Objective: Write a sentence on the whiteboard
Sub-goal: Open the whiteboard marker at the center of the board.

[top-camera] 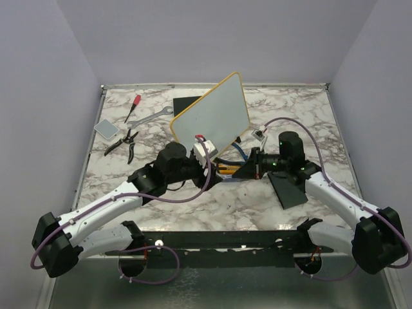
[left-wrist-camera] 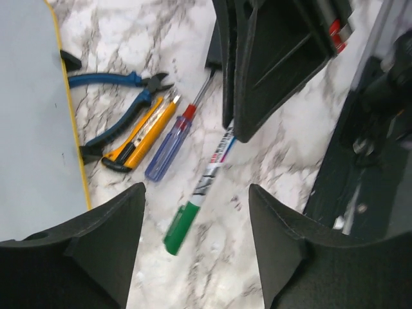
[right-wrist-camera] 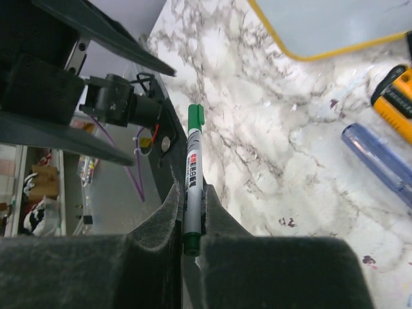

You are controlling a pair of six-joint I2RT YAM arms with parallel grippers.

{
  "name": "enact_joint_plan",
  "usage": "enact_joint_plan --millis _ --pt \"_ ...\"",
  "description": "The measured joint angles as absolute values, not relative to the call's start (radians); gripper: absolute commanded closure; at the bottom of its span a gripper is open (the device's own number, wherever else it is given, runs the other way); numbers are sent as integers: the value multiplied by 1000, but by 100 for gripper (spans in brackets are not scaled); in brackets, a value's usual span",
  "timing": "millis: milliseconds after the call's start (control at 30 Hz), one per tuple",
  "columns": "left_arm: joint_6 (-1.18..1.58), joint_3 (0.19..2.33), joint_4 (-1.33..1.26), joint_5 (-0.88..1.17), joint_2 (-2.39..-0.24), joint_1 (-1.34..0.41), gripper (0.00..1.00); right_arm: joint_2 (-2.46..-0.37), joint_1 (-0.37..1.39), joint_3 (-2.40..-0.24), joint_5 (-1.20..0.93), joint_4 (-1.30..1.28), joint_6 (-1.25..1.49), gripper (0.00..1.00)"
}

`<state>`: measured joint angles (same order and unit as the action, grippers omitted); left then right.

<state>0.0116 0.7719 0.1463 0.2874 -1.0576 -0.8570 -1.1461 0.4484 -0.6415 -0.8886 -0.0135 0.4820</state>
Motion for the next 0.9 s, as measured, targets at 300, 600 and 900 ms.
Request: enact_joint_plan --millis 300,600,900 --pt "392 679 -131 293 -889 -757 24 -1060 336 -590 -1037 186 572 100" --pt "609 593 -287 457 -856 -677 23 -1031 334 -569 -1183 489 778 100" --pt "646 593 -306 638 -856 -669 41 -1019 334 -590 -1210 508 784 100"
